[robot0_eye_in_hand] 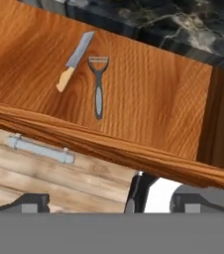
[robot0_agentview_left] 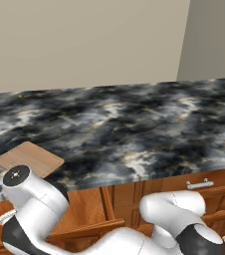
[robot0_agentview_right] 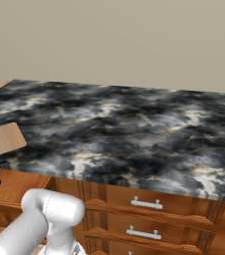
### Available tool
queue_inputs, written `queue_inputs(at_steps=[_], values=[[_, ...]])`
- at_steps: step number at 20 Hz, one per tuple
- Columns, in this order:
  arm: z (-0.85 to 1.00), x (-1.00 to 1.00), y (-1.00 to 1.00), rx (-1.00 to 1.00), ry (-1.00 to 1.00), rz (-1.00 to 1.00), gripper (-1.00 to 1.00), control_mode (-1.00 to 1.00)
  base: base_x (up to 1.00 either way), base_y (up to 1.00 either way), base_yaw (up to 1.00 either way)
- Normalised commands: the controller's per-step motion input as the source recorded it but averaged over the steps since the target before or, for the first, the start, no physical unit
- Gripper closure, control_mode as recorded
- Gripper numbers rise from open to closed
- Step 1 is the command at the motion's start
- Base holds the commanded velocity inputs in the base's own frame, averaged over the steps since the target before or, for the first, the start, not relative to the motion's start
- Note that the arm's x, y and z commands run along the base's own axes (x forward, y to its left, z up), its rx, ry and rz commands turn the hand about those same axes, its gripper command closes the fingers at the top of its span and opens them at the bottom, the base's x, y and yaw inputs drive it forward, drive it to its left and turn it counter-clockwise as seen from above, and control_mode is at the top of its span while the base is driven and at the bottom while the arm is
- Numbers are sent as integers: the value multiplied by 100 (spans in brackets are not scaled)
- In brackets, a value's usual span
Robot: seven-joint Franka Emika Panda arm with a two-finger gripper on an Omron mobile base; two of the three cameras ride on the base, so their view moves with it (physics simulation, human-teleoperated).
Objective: Open the drawer on the left and place the cutting tools on the cutting board.
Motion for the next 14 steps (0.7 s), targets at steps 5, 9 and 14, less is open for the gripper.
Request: queue_inputs(at_steps=[5, 9, 14], values=[[-19, 48, -11, 0, 16, -24, -100, -100, 0, 0, 0], [-11, 54, 0, 0, 10, -19, -100, -100, 0, 0, 0], [-31, 42, 0, 0, 6, -13, -100, -100, 0, 0, 0]])
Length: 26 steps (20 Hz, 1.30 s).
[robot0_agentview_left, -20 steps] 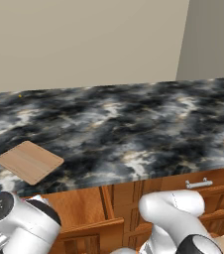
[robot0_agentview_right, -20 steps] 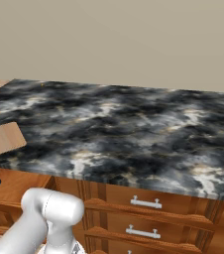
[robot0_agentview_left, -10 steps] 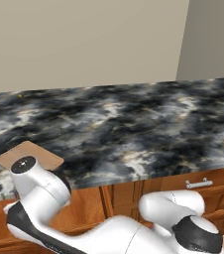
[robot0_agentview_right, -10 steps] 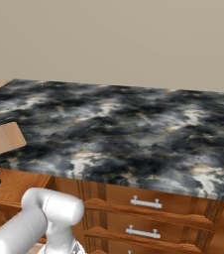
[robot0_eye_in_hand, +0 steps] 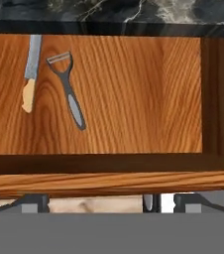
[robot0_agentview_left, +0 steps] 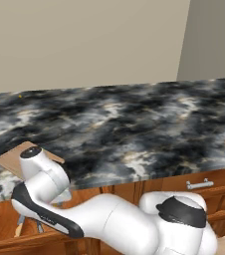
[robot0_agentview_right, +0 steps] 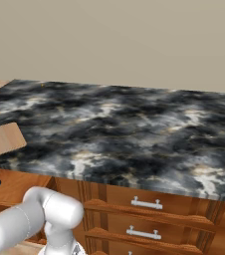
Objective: Open the drawer on the left and place the cutting tools on the cutting board.
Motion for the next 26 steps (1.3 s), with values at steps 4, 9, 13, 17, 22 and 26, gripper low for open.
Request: queue_inputs(at_steps=[4, 9, 13, 17, 22, 26], values=[[-51, 17, 0, -1, 5, -9, -100, -100, 0, 0, 0], [-55, 2, 0, -3, 5, -7, -100, -100, 0, 0, 0], [-47, 11, 0, -2, 3, -4, -100, -100, 0, 0, 0], [-45, 14, 1, -4, 1, 0, -100, -100, 0, 0, 0], [-38, 1, 8, -6, 0, 0, -100, -100, 0, 0, 0], [-30, 0, 9, -3, 0, 0, -100, -100, 0, 0, 0]])
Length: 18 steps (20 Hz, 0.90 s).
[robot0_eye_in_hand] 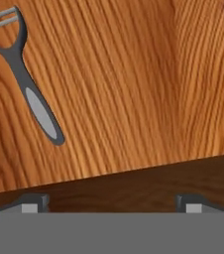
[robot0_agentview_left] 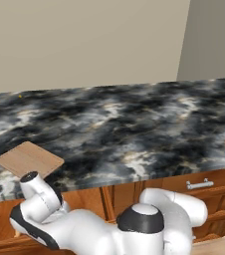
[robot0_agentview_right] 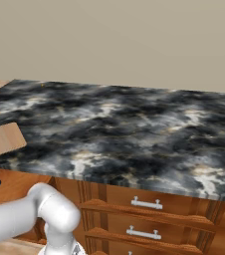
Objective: Open the drawer on the left and place the cutting tools on the cutting board.
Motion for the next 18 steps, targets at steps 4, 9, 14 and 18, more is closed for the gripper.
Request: queue_inputs(at_steps=[4, 9, 14, 18], values=[[-17, 4, 5, 0, 0, 0, -100, -100, 0, 0, 0], [-17, 17, 2, 0, 4, 0, -100, -100, 0, 0, 0], [-21, 1, 9, 0, 8, 1, -100, -100, 0, 0, 0], [-15, -6, 12, 0, 6, 2, -100, -100, 0, 0, 0]])
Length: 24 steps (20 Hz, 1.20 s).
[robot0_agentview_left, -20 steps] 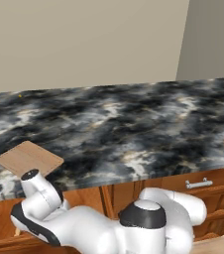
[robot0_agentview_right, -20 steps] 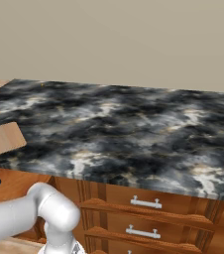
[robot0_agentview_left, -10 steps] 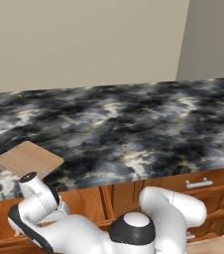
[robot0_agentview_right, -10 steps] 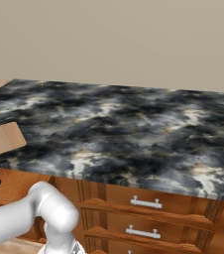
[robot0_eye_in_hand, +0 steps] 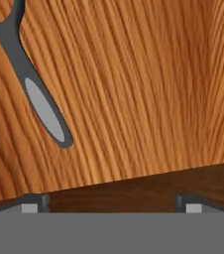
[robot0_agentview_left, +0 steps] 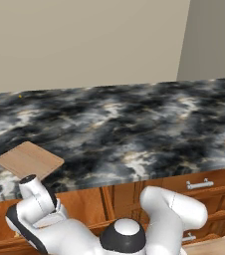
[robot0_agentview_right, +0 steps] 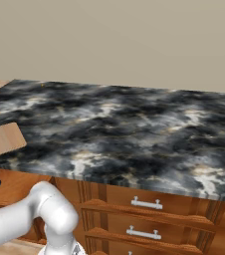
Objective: Open the drawer on the left and place the cutting tools on the cutting board.
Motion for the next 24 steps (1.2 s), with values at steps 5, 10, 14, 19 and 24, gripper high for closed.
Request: queue_inputs(at_steps=[5, 10, 14, 19, 24], values=[[-5, -17, 13, 0, 1, 2, -100, -100, 0, 0, 0], [-1, -42, 10, 0, 0, 3, -100, -100, 0, 0, 0], [0, -58, 9, 0, 0, 3, -100, -100, 0, 0, 0], [0, -74, 9, 0, 0, 2, -100, -100, 0, 0, 0], [0, -83, 11, 0, 0, 1, -100, -100, 0, 0, 0]])
